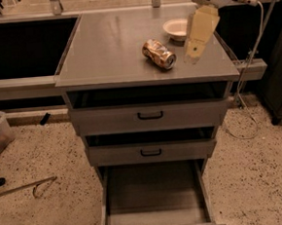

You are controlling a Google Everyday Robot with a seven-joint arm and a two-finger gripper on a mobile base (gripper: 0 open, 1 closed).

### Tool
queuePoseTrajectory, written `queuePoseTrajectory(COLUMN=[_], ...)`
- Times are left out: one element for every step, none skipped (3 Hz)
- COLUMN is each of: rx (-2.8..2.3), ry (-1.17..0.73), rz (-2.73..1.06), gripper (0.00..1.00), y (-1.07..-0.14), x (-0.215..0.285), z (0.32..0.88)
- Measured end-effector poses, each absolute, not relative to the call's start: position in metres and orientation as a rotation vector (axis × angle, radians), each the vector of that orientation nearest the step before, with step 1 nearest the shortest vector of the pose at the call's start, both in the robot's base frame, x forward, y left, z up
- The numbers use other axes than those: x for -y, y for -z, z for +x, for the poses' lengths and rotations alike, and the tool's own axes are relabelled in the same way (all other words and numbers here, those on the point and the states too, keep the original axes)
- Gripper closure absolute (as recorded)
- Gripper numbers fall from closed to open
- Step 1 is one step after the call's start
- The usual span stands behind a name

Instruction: Place orange can into bottom drawer

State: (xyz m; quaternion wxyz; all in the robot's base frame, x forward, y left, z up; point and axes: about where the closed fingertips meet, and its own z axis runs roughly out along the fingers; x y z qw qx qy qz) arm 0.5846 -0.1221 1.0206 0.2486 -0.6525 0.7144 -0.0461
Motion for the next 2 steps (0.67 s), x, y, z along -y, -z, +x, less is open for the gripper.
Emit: queuePoseTrajectory(rx=[-1.947,-2.019], ry=[0.125,0.103], rz=[-1.778,-1.665], gripper=[0.00,0.00], y=[-1.020,-1.003], x=[0.122,0.110], z=[0.585,0.614])
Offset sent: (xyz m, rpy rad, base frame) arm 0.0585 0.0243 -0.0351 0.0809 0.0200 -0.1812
